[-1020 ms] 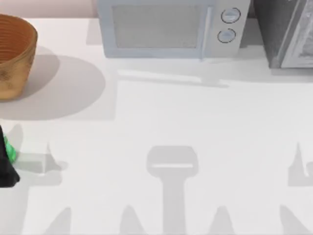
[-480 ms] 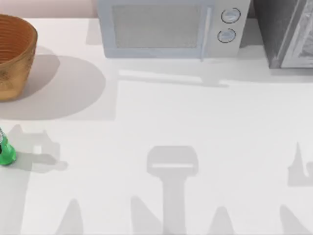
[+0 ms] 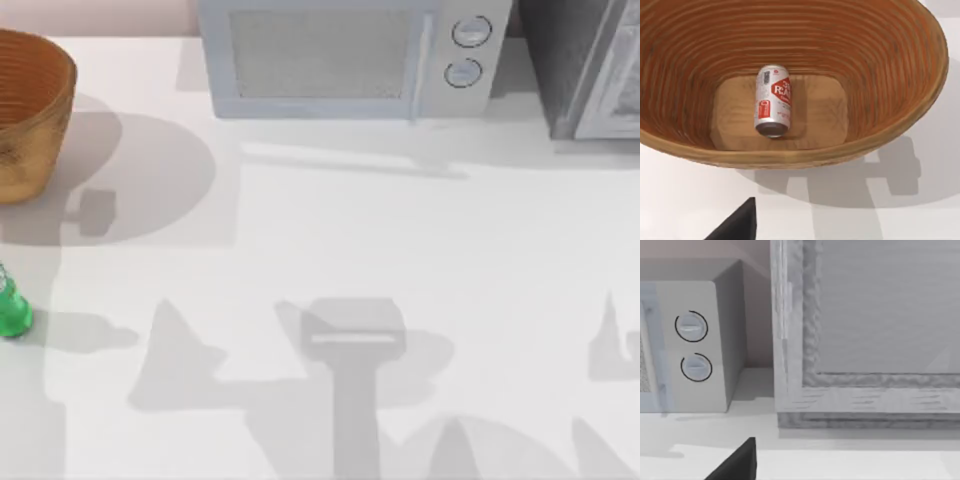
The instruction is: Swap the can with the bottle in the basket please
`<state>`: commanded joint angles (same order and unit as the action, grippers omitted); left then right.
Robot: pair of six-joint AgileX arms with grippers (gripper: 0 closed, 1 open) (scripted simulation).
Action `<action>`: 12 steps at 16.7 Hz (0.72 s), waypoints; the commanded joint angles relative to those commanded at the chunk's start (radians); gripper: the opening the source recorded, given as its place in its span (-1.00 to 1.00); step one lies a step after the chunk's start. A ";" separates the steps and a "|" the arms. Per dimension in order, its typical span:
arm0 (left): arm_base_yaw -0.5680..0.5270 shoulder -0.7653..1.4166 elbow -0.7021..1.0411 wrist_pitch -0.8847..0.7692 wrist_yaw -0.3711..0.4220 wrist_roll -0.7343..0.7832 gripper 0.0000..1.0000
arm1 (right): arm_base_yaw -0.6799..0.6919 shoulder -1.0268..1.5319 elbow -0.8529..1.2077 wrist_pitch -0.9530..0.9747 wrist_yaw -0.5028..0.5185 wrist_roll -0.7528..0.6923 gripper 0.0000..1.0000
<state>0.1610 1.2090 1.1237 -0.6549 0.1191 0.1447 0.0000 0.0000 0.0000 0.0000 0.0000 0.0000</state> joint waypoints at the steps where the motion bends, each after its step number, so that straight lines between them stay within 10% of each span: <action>1: 0.011 0.101 0.097 -0.054 0.013 0.011 1.00 | 0.000 0.000 0.000 0.000 0.000 0.000 1.00; 12: 0.112 1.064 1.028 -0.559 0.149 0.116 1.00 | 0.000 0.000 0.000 0.000 0.000 0.000 1.00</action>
<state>0.2731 2.2733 2.1515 -1.2139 0.2678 0.2610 0.0000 0.0000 0.0000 0.0000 0.0000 0.0000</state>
